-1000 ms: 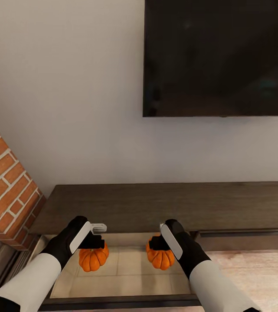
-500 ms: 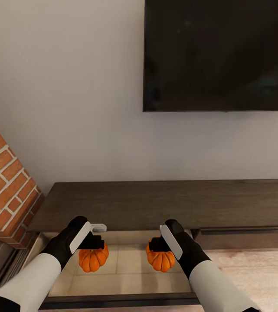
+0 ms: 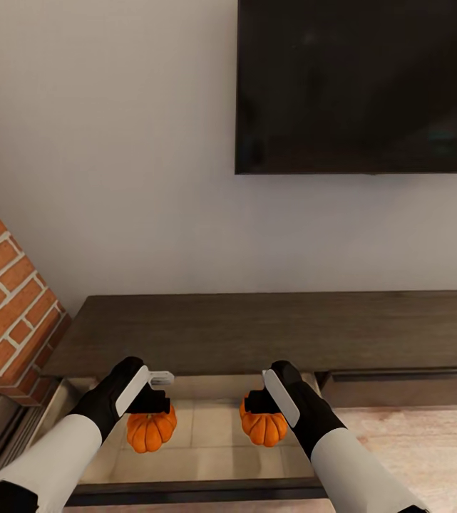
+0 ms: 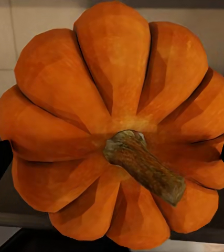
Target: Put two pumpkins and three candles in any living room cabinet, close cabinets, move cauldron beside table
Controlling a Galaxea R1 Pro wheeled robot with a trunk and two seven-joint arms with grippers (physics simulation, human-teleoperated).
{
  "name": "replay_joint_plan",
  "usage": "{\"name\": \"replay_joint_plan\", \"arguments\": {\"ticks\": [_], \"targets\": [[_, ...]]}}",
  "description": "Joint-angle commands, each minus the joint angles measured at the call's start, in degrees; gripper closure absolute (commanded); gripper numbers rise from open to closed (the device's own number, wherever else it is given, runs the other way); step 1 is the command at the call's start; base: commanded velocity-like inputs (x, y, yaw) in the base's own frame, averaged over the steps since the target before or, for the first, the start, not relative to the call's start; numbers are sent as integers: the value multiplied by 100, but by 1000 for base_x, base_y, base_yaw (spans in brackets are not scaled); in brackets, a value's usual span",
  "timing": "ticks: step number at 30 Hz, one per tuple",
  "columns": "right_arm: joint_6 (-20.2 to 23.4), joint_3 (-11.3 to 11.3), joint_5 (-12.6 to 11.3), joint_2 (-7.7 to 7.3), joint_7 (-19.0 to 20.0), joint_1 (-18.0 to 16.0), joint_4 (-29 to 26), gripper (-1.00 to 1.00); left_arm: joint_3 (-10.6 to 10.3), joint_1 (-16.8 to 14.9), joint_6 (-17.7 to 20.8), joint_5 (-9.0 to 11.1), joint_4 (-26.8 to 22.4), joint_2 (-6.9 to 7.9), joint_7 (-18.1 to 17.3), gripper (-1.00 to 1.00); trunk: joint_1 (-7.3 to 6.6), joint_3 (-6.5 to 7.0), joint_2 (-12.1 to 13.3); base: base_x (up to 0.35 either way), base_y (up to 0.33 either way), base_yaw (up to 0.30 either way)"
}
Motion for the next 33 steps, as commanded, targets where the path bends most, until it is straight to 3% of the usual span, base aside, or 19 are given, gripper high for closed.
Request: {"name": "replay_joint_plan", "arguments": {"ticks": [1,33], "targets": [[6,14,-62,-2,-57,-4,-5,100,-36,-6,12,56,-3,7,50,100,22,-23,-44,0,0,0],[-34,23,-64,11,-48,-4,-6,100,-38,-8,12,46,6,-38,67,100,725,-597,-1327,0,0,0]]}}
